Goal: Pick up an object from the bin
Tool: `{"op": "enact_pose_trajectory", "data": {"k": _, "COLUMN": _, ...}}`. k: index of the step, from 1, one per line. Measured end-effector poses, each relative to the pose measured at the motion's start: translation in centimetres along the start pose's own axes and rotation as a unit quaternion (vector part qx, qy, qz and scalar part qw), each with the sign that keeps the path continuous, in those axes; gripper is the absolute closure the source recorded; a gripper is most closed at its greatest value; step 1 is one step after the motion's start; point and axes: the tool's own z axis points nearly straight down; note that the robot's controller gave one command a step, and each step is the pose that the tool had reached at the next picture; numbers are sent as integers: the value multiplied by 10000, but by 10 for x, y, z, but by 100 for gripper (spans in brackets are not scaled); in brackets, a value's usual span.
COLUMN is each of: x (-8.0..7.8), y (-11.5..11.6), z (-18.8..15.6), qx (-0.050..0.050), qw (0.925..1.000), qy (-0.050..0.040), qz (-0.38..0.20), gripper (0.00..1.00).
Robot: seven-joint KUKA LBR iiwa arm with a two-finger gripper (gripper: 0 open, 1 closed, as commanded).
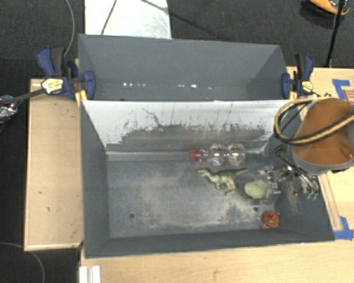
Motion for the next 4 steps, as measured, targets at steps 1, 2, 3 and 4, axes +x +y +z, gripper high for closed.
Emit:
{"op": "enact_pose_trajectory", "data": {"k": 1, "x": 1, "y": 0, "z": -5, "qx": -5, "qw": 10000, "qy": 13, "qz": -2, "gripper": 100}}
{"op": "enact_pose_trajectory", "data": {"k": 2, "x": 2, "y": 1, "z": -16, "qx": -12, "qw": 10000, "qy": 30, "qz": -3, "gripper": 100}}
{"op": "enact_pose_trajectory", "data": {"k": 3, "x": 2, "y": 1, "z": -34, "qx": -17, "qw": 10000, "qy": 47, "qz": -4, "gripper": 100}}
{"op": "enact_pose_trajectory", "data": {"k": 4, "x": 1, "y": 1, "z": -58, "qx": -12, "qw": 10000, "qy": 35, "qz": -4, "gripper": 100}}
